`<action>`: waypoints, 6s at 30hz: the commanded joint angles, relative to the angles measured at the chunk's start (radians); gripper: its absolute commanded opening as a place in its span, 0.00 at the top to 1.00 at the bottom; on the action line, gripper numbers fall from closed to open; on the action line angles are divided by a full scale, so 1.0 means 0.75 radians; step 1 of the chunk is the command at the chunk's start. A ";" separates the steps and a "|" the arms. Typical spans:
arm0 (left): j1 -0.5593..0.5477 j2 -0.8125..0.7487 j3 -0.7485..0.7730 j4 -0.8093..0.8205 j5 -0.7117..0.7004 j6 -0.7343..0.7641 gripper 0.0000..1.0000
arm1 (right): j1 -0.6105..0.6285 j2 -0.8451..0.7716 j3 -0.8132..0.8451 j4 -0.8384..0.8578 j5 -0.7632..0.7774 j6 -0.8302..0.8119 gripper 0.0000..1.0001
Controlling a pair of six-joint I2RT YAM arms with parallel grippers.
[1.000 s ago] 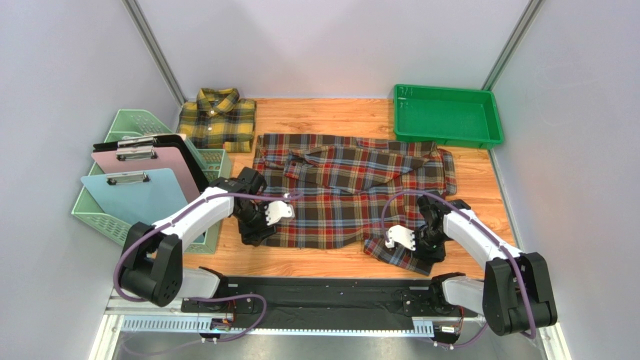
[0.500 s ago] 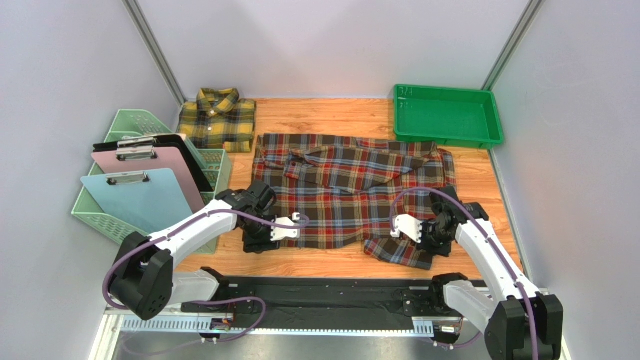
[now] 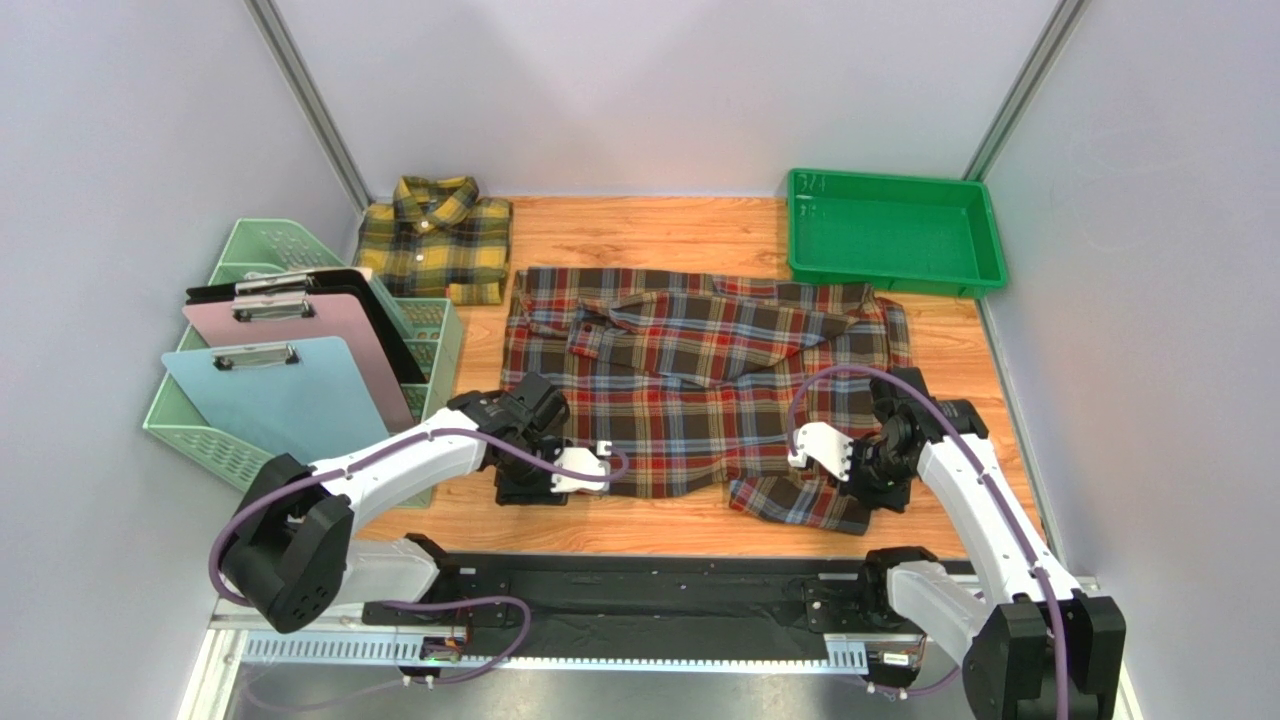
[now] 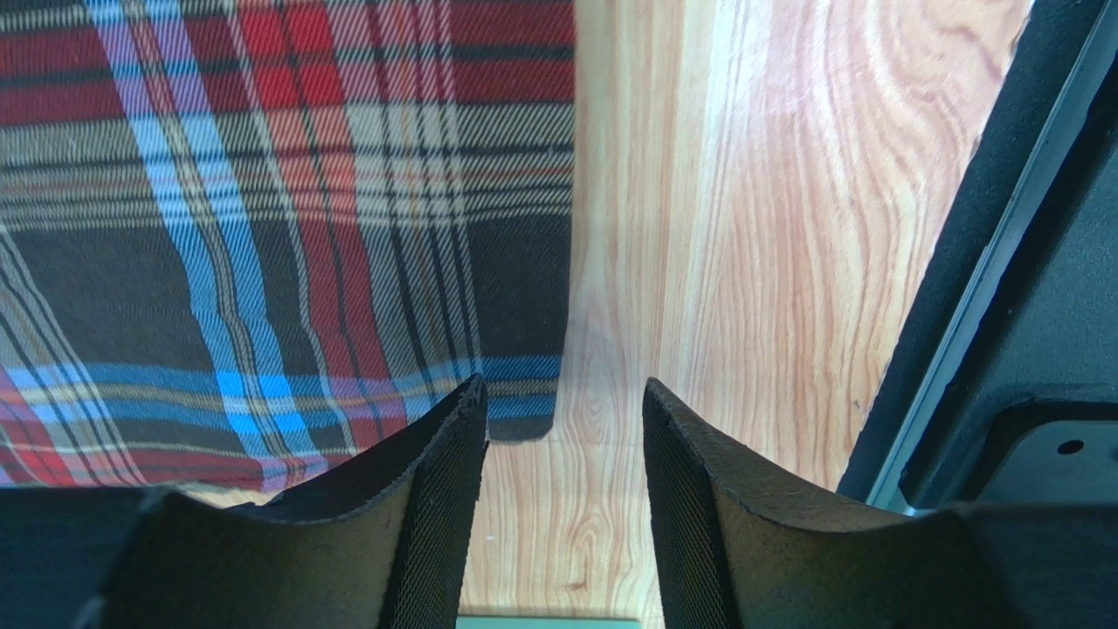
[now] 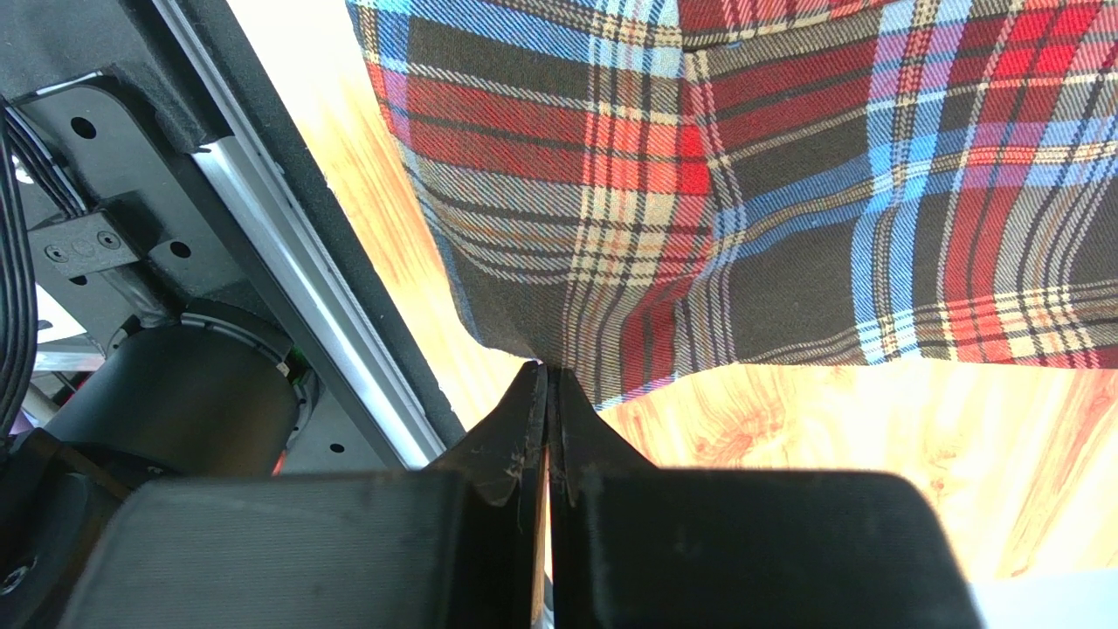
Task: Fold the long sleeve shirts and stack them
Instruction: Fold the shirt
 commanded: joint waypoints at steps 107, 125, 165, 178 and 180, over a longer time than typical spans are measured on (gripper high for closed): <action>0.562 0.924 1.317 -0.172 0.044 -0.333 0.63 | -0.323 1.418 1.541 -0.111 -0.086 0.542 0.64; 0.495 0.891 0.910 -0.158 0.005 -0.337 0.57 | -0.391 1.421 1.033 0.160 -0.080 0.796 0.67; 0.568 1.038 1.305 -0.479 0.289 -0.045 0.35 | -0.256 1.481 1.381 0.023 -0.184 0.631 0.40; 0.570 1.061 1.292 -0.451 0.263 -0.026 0.67 | -0.244 1.460 1.332 -0.007 -0.186 0.575 0.83; 0.572 1.036 1.299 -0.465 0.265 -0.026 0.86 | -0.244 1.440 1.338 -0.028 -0.194 0.561 0.97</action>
